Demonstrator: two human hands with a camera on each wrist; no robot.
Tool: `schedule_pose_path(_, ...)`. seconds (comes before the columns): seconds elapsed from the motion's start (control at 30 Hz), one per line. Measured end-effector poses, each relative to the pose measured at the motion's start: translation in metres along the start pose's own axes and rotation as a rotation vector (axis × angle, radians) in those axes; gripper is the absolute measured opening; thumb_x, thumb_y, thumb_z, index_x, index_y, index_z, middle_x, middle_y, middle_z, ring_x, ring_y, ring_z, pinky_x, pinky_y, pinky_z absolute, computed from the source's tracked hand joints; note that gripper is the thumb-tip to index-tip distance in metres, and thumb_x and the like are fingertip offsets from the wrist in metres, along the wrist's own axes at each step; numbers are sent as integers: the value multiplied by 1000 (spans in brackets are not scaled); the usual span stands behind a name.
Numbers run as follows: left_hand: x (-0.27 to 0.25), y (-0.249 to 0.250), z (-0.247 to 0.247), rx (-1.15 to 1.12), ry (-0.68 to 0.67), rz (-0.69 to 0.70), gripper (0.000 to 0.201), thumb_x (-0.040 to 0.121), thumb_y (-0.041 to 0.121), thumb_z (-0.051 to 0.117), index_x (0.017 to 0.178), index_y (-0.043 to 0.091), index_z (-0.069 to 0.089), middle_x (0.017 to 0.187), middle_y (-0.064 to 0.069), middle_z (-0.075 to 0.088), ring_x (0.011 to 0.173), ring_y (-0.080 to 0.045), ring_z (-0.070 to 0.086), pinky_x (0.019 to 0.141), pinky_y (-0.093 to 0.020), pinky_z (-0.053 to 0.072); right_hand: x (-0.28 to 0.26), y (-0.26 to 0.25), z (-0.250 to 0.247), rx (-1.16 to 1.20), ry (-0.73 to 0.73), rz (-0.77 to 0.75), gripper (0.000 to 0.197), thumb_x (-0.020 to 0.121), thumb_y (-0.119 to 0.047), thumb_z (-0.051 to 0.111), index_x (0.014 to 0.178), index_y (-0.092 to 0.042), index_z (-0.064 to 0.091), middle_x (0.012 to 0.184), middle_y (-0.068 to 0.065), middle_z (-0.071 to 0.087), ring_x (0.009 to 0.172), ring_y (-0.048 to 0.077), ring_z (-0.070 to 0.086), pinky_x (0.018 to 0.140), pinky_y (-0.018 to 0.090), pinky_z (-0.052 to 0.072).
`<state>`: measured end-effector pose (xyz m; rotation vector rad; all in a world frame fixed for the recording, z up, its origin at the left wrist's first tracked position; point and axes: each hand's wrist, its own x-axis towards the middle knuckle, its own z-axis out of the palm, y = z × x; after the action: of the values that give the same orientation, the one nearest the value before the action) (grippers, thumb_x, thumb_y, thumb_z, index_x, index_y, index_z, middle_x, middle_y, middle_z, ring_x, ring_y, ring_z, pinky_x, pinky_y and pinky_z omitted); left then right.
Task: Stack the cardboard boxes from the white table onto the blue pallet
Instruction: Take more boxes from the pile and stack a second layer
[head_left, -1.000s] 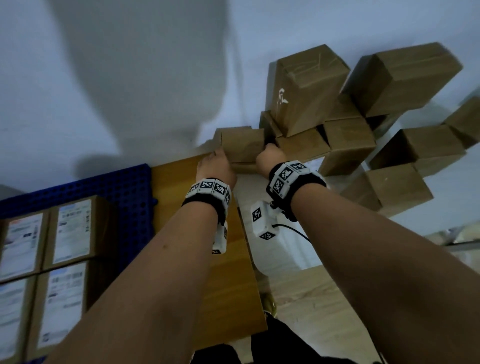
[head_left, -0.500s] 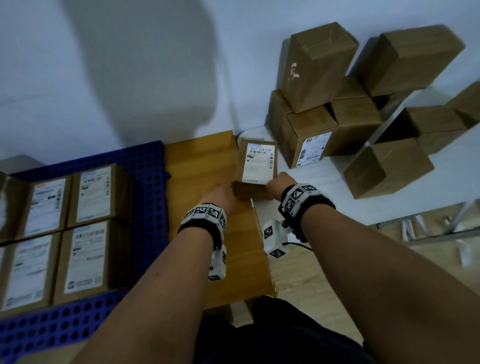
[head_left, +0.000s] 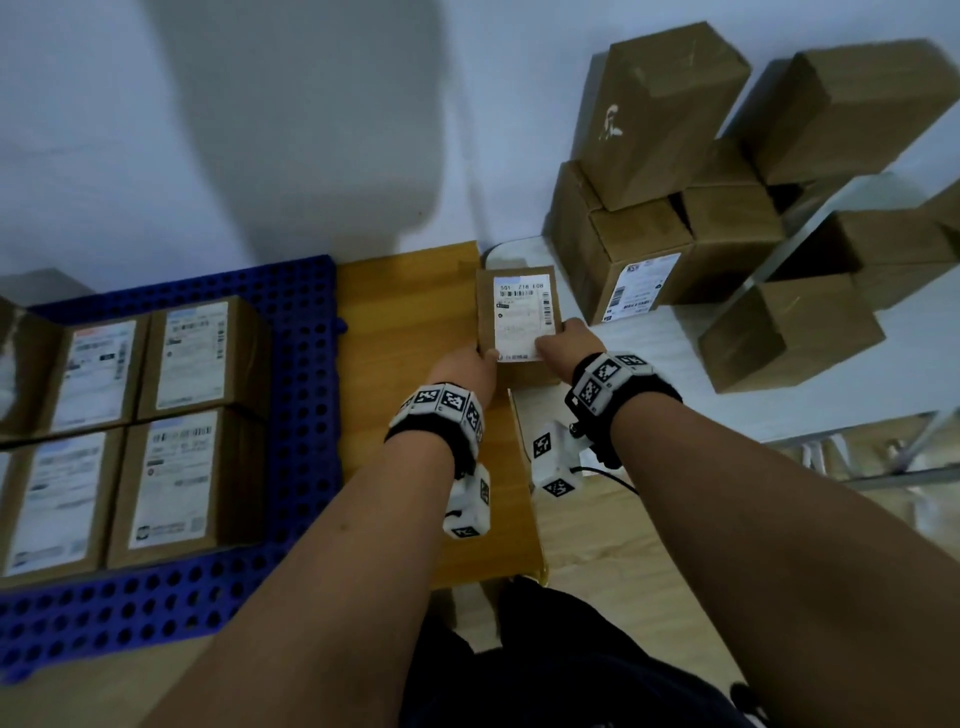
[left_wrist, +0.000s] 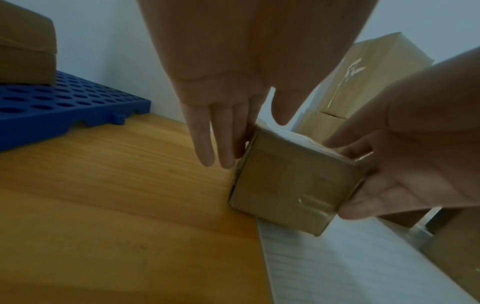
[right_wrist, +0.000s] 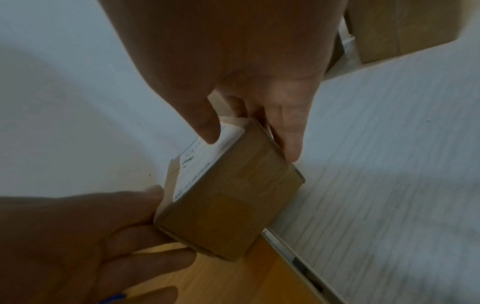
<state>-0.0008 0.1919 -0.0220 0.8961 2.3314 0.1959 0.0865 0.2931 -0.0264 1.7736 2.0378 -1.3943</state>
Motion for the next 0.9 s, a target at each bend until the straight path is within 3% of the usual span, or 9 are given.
schedule_pose_path(0.1, -3, -9, -9, -73, 96, -56, 35, 101, 38, 38, 120, 12, 52, 109, -7, 64, 86, -22, 57, 69, -32, 45, -4, -15, 0, 31, -4, -62, 40, 92, -17, 53, 129, -8, 42, 127, 13, 58, 112, 31, 59, 89, 39, 51)
schedule_pose_path(0.17, -5, -15, -22, -94, 158, -61, 33, 101, 37, 40, 119, 13, 52, 106, -6, 64, 80, -19, 53, 66, -31, 43, -7, -29, 1, 44, -4, -104, 40, 92, -18, 54, 129, -9, 41, 126, 11, 58, 109, 29, 59, 81, 35, 49)
schedule_pose_path(0.27, -10, -25, -43, -110, 243, -54, 33, 102, 35, 38, 122, 12, 52, 108, -8, 65, 87, -22, 59, 67, -31, 44, -14, -54, 6, 71, -1, -156, 41, 92, -20, 55, 129, -10, 40, 122, 9, 59, 105, 27, 60, 79, 33, 47)
schedule_pose_path(0.37, -16, -48, -69, -188, 346, -88, 30, 101, 31, 39, 119, 11, 50, 108, -10, 64, 96, -29, 62, 69, -33, 44, -27, -86, 24, 109, -3, -230, 51, 89, -19, 58, 135, -7, 38, 129, 11, 59, 110, 28, 60, 91, 38, 51)
schedule_pose_path(0.47, -24, -83, -97, -216, 421, -129, 32, 101, 31, 39, 123, 10, 47, 115, -12, 61, 103, -30, 61, 79, -37, 48, -44, -125, 50, 110, -3, -327, 17, 90, -17, 59, 104, -11, 52, 119, 8, 63, 105, 26, 62, 84, 32, 51)
schedule_pose_path(0.5, -27, -93, -105, -220, 435, -139, 34, 101, 32, 38, 125, 9, 46, 119, -13, 60, 105, -30, 60, 83, -38, 48, -48, -135, 58, 108, -4, -353, 14, 90, -18, 60, 100, -12, 53, 114, 5, 64, 101, 25, 63, 83, 33, 53)
schedule_pose_path(0.63, -41, -147, -139, -218, 525, -175, 35, 101, 32, 36, 124, 7, 44, 123, -15, 57, 108, -33, 58, 82, -38, 44, -75, -183, 106, 83, -34, -399, 42, 88, -24, 61, 123, -9, 44, 109, 6, 61, 90, 22, 59, 84, 37, 54)
schedule_pose_path(0.8, -59, -214, -172, -241, 603, -257, 31, 101, 30, 35, 122, 7, 44, 123, -16, 55, 108, -33, 57, 77, -36, 40, -110, -231, 164, 24, -77, -479, 40, 88, -23, 60, 124, -10, 47, 111, 6, 62, 83, 19, 56, 63, 25, 46)
schedule_pose_path(0.9, -69, -252, -182, -218, 624, -287, 32, 101, 30, 34, 120, 7, 44, 122, -15, 56, 107, -33, 57, 79, -39, 43, -129, -251, 197, -3, -112, -481, 42, 86, -24, 62, 124, -11, 49, 118, 7, 64, 94, 23, 62, 75, 29, 51)
